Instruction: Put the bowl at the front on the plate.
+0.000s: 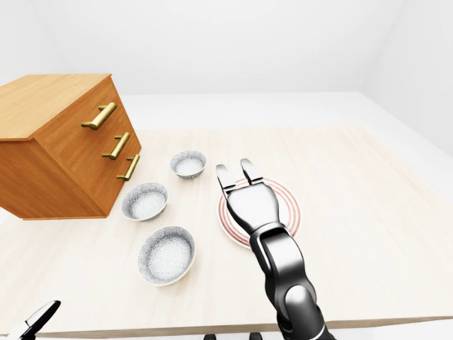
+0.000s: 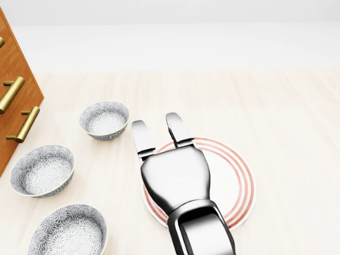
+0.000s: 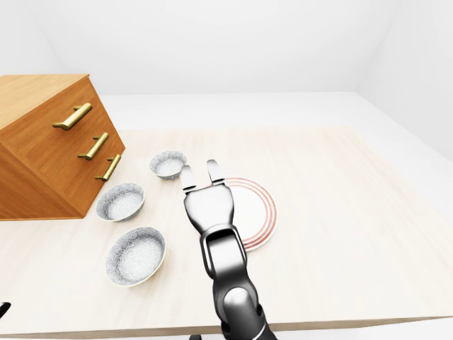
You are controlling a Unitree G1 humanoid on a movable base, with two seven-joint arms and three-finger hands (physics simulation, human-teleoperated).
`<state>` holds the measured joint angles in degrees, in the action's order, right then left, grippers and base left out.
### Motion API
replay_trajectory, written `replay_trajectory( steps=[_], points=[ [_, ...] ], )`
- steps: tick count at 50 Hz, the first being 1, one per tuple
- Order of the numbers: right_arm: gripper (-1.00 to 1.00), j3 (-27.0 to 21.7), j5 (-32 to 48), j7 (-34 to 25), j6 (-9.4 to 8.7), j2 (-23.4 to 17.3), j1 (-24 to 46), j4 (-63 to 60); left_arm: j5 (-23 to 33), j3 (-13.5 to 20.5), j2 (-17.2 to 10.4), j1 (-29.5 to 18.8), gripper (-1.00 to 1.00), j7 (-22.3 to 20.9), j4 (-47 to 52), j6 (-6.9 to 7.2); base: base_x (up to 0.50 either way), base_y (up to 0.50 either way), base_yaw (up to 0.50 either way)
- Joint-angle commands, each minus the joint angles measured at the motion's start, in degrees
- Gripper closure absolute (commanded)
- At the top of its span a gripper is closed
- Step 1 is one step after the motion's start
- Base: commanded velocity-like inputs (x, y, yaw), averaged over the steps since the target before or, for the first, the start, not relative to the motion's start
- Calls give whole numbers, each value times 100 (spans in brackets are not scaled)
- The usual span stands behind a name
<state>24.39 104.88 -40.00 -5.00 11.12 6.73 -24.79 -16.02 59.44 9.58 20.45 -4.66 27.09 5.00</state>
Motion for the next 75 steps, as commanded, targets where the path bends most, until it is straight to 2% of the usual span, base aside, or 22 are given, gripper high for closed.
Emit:
replay_trajectory(
  steps=[1,23,29,35,45,51,53,55,58,67,75],
  points=[
    [-100,441,55,0,0,203,-23,224,29,-31,-20,-16,-100,20,-66,0,0,0,0],
    [-100,1256,24,0,0,364,-179,114,-41,4,-32,2,-100,33,15,0,0,0,0],
    [-100,1458,-73,0,0,275,-353,188,-119,85,-108,-57,-100,110,132,0,0,0,0],
    [-100,1755,-137,0,0,274,-449,192,-45,41,-54,-55,-100,51,35,0,0,0,0],
    [-100,2127,-256,0,0,144,-661,10,-68,31,-50,-18,-100,33,40,0,0,0,0],
    [-100,2194,-497,0,0,-233,-925,86,-41,22,-30,-16,-100,14,21,0,0,0,0],
    [-100,2213,-676,0,131,-279,-920,107,-34,15,-25,-14,-100,2,4,0,0,0,0],
    [-100,2225,-663,0,140,-249,-916,48,-35,13,-34,-19,-100,13,-1,0,0,0,0],
    [-100,2214,-816,0,294,-298,-917,-9,-35,9,-36,-14,-100,12,-1,0,0,0,0],
    [-100,2252,-908,0,423,-379,-992,188,-18,-11,-41,-14,-100,44,-1,0,0,0,0],
    [-100,2320,-1128,0,705,-411,-973,125,-59,36,-41,-12,-100,25,52,0,0,0,0]
  ],
)
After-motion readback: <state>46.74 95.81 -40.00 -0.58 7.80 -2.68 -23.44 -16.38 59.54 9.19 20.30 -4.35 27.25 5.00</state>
